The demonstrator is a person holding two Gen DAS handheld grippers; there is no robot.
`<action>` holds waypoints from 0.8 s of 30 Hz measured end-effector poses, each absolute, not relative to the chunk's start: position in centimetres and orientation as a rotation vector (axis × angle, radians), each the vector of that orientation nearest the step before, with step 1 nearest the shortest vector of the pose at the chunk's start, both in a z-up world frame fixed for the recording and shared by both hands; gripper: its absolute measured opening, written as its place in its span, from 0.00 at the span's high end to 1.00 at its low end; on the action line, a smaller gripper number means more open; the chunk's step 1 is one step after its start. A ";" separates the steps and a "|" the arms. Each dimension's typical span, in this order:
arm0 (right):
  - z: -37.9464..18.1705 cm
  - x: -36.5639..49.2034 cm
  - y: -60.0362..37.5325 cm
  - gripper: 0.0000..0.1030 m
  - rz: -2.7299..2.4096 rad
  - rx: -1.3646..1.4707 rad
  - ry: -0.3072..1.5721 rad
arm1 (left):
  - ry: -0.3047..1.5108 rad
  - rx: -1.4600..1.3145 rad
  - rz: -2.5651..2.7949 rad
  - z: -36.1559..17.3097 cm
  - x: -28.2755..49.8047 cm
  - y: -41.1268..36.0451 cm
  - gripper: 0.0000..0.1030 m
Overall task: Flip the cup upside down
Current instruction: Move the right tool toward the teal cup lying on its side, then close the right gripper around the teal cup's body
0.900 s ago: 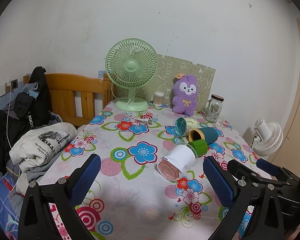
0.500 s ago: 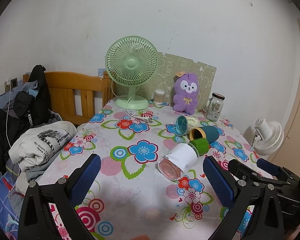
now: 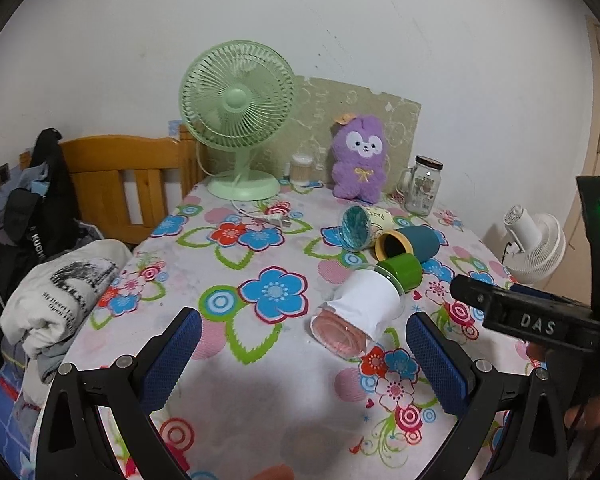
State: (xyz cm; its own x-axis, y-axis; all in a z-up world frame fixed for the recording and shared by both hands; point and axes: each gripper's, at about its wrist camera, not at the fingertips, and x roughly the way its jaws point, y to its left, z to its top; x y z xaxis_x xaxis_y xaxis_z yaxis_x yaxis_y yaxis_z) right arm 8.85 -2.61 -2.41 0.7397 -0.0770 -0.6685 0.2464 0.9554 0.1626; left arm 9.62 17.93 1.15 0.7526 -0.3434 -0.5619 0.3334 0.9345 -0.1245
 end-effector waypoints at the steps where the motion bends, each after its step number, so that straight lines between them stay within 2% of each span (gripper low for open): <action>1: -2.6 9.2 -2.8 0.00 -0.185 0.255 0.731 | 0.619 -0.009 -0.371 1.0 10.0 17.7 0.00; 15: -4.1 17.0 -7.9 0.00 -0.256 0.321 0.836 | 0.654 0.097 -0.464 0.1 15.1 13.7 0.00; 24: -6.8 21.0 -11.8 0.00 -0.308 0.527 0.912 | 0.637 0.185 -0.519 1.0 19.3 10.0 0.00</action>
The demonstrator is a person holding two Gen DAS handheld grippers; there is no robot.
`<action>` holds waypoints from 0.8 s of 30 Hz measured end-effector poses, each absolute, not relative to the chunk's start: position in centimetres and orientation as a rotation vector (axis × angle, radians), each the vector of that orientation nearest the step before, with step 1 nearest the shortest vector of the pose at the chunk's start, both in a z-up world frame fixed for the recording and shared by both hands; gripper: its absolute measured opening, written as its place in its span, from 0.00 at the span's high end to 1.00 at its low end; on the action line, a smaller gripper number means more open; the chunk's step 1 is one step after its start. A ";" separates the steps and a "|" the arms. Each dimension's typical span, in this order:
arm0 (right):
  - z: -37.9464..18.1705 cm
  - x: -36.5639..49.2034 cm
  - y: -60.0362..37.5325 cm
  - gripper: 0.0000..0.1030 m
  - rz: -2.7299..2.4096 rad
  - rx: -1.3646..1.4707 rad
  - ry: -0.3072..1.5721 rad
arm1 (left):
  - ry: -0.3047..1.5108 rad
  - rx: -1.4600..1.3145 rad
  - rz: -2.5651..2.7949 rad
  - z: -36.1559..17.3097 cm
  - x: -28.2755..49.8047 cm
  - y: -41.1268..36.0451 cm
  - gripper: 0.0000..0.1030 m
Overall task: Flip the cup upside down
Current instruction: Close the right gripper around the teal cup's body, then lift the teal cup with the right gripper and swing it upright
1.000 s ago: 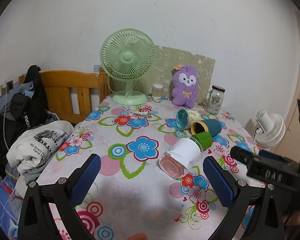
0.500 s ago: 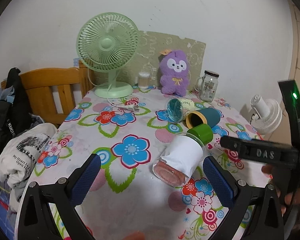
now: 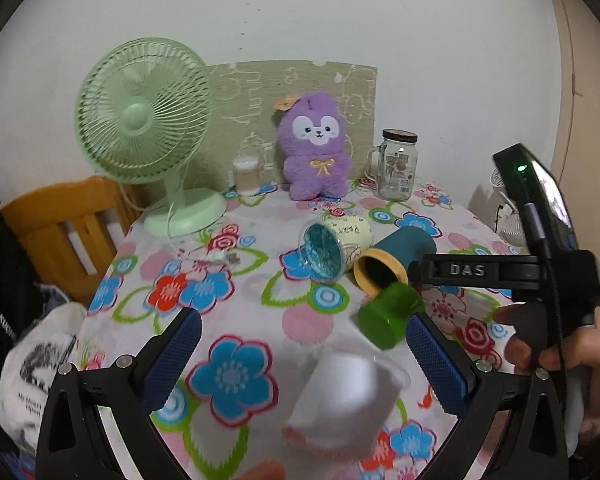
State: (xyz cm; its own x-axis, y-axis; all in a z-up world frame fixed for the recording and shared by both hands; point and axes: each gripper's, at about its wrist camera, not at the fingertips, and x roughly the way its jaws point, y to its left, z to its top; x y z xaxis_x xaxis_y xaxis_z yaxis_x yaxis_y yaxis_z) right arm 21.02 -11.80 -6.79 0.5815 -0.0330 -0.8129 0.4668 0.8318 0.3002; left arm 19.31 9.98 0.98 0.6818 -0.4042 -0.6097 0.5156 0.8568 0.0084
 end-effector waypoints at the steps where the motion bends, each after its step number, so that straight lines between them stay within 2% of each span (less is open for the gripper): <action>1: -7.1 21.5 -12.5 0.00 -0.318 0.566 0.919 | 0.635 0.195 -0.521 0.9 19.7 9.6 0.00; 7: -7.9 23.7 -15.0 0.00 -0.345 0.716 0.925 | 0.628 0.221 -0.561 0.5 21.9 7.5 0.00; 18: -8.8 28.3 -13.8 0.01 -0.283 0.730 0.982 | 0.638 0.242 -0.615 -0.1 23.5 4.8 0.00; 20: -9.2 28.8 -13.3 0.06 -0.275 0.726 0.986 | 0.631 0.234 -0.607 -0.1 23.7 5.2 0.00; 21: -9.1 28.8 -13.2 0.17 -0.284 0.710 0.973 | 0.632 0.227 -0.602 -0.1 23.8 5.4 0.00; 24: -9.3 29.1 -13.2 0.25 -0.240 0.730 0.964 | 0.648 0.208 -0.599 -0.3 24.2 5.9 0.00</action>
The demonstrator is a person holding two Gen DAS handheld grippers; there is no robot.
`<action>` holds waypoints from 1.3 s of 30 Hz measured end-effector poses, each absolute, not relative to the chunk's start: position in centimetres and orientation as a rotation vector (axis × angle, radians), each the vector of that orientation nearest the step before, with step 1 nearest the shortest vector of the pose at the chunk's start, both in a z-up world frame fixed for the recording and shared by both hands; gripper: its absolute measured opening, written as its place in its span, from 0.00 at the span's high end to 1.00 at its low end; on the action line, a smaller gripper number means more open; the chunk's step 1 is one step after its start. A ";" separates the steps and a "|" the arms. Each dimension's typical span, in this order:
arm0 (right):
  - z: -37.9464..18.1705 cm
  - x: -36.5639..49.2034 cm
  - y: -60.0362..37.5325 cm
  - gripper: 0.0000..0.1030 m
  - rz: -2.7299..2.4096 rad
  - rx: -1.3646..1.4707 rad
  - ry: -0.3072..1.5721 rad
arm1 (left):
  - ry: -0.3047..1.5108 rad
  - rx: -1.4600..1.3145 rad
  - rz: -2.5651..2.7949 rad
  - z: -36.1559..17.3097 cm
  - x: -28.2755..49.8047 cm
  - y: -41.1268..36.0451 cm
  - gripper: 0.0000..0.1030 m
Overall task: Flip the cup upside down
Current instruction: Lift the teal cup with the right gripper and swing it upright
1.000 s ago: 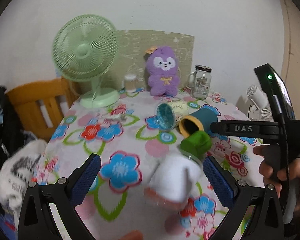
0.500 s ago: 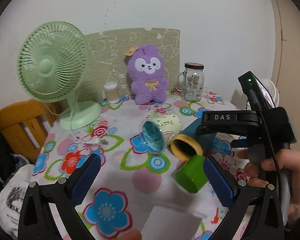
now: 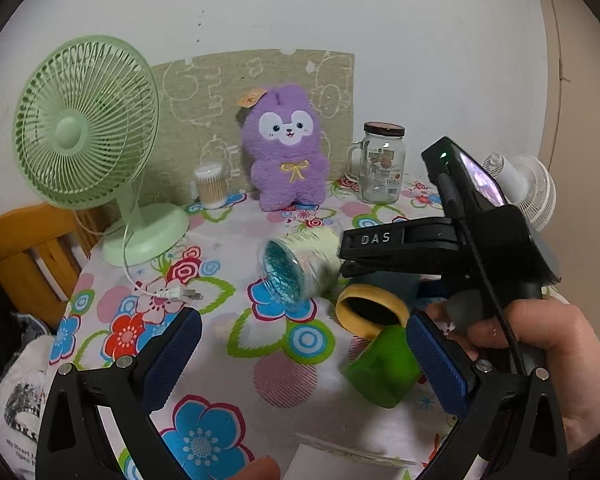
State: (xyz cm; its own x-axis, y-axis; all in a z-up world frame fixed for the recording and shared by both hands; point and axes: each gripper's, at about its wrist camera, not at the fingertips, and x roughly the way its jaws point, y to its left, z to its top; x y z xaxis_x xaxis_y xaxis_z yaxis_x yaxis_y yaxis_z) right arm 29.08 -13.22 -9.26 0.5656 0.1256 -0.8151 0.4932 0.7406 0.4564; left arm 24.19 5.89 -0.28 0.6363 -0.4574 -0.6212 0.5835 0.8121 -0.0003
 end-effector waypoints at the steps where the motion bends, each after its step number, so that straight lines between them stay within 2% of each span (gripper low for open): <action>1: -9.3 29.1 -13.1 0.25 -0.237 0.722 0.958 | 0.650 0.205 -0.597 -0.3 24.2 6.0 0.00; 17: -3.3 22.6 -10.6 0.33 -0.103 0.633 0.800 | 0.641 0.133 -0.582 2.4 18.1 9.4 0.00; 29: 1.1 16.2 -9.1 0.33 -0.009 0.564 0.728 | 0.595 0.048 -0.540 4.0 13.1 13.1 0.00; 33: 2.3 13.3 -8.2 0.33 0.028 0.471 0.757 | 0.603 0.019 -0.546 4.1 11.7 14.2 0.00; 39: 0.7 9.4 -7.1 0.33 0.106 0.415 0.895 | 0.673 -0.019 -0.545 3.1 9.3 15.7 0.00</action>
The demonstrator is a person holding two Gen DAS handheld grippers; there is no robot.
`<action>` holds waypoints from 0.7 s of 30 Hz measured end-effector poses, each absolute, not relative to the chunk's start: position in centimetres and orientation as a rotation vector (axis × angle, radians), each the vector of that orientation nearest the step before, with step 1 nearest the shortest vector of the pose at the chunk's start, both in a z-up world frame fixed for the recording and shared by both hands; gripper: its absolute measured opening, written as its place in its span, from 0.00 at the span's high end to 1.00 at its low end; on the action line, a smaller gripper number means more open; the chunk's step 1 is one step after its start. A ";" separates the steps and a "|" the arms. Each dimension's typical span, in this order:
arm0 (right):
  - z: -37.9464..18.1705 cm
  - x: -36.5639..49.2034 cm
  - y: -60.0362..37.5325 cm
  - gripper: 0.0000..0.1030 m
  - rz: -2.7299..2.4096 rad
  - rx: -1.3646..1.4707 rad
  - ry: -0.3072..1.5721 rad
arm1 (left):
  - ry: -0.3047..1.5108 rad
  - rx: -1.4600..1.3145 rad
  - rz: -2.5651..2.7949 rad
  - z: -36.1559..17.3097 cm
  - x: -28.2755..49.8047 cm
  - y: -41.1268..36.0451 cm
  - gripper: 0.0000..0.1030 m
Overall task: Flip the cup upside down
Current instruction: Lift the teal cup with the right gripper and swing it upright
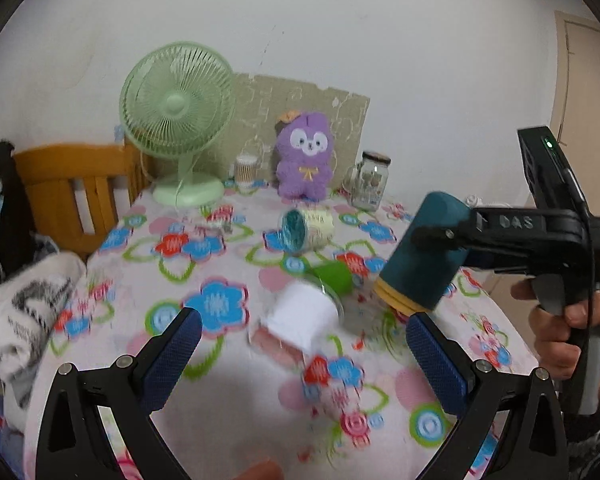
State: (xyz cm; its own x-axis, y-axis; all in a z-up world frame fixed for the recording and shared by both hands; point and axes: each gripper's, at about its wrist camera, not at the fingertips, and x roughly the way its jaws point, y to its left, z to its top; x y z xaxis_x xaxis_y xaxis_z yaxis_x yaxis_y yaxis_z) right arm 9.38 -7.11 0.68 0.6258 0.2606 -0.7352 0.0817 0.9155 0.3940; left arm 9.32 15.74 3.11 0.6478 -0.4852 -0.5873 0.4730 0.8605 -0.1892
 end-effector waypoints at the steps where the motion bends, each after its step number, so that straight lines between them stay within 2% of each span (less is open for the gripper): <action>1: 0.0 8.8 -6.8 0.33 0.123 0.418 0.929 | 0.694 -0.021 -0.542 2.9 9.0 15.9 0.00; 8: -4.5 7.6 -3.9 0.33 0.236 0.412 1.099 | 0.771 -0.078 -0.552 1.4 6.6 17.0 0.00; 18: -6.8 11.9 -3.2 0.32 0.223 0.396 1.132 | 0.793 -0.052 -0.535 0.6 6.2 16.1 0.00; 21: -7.5 12.4 -3.2 0.29 0.234 0.411 1.152 | 0.790 -0.048 -0.517 0.7 6.8 15.8 0.00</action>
State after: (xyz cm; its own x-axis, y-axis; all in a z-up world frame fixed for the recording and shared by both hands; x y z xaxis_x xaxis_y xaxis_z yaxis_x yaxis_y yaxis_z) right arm 12.40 -3.16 -7.47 0.3940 0.3857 -0.8343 0.0293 0.9020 0.4308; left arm 6.77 15.81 0.67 0.5865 -0.4606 -0.6662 0.4255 0.8751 -0.2305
